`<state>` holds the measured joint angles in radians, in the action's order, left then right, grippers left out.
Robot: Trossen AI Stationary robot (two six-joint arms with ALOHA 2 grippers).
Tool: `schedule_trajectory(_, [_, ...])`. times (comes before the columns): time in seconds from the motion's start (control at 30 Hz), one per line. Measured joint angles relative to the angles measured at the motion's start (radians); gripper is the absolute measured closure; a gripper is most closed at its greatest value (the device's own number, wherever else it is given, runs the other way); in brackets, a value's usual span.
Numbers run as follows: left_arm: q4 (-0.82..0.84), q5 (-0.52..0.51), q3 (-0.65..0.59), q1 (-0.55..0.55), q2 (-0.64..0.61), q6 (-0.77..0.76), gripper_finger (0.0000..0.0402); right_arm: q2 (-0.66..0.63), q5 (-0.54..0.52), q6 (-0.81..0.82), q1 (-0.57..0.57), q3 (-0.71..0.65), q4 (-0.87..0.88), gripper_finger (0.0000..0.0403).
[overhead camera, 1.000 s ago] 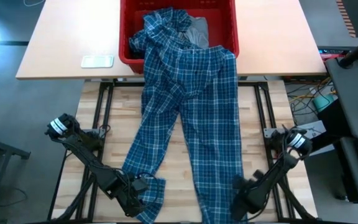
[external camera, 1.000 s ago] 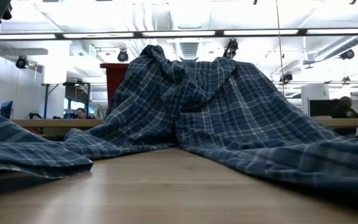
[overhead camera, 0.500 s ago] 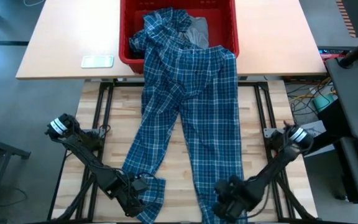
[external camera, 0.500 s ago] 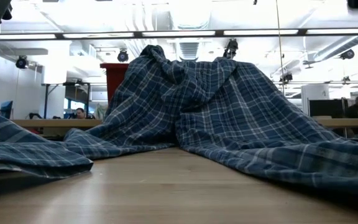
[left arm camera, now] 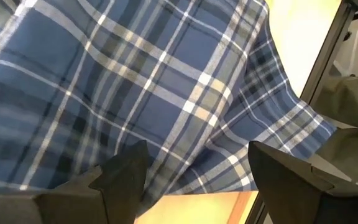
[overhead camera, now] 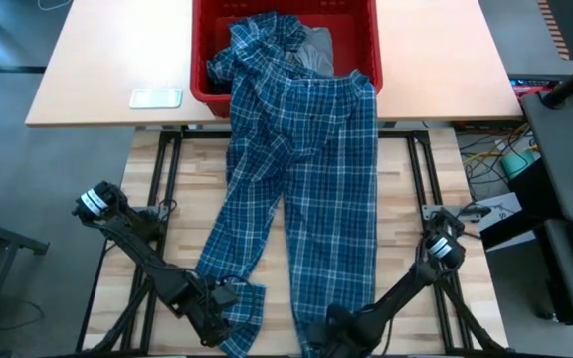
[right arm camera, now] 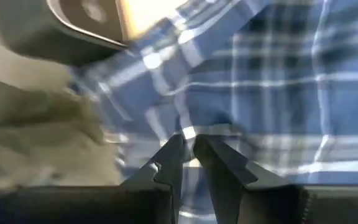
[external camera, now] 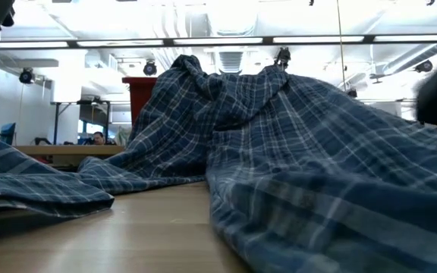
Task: Fold Laundry from Bin
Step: Fold the blue patterned pants
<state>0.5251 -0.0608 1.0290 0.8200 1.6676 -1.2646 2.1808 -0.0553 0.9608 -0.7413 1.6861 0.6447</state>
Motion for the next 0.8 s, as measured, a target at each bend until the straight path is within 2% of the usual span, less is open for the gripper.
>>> schedule_trajectory(0.1, [0.0,0.001,0.0,-0.003,0.0,0.001,0.0141,0.008,0.001,-0.06,0.026,0.006,0.039,0.0346])
schedule_trajectory(0.2, [0.0,0.03,0.0,-0.003,0.0,-0.009,0.0141,0.004,0.07,-0.013,0.034,0.001,0.148,0.0346])
schedule_trajectory(0.37, [-0.001,0.048,0.001,-0.002,0.0,-0.012,0.0141,-0.005,0.166,0.035,-0.096,-0.01,0.712,0.0346])
schedule_trajectory(0.43, [-0.001,0.048,0.001,-0.002,0.0,-0.012,0.0141,-0.006,0.2,0.039,-0.151,-0.034,0.844,0.0346])
schedule_trajectory(0.6, [-0.001,0.047,0.002,-0.003,0.0,0.0,0.0141,-0.12,0.261,0.154,-0.176,-0.096,0.667,0.0346])
schedule_trajectory(0.8, [-0.001,0.046,0.003,-0.004,0.0,0.008,0.0141,-0.273,0.008,0.411,-0.176,-0.109,0.513,0.0346])
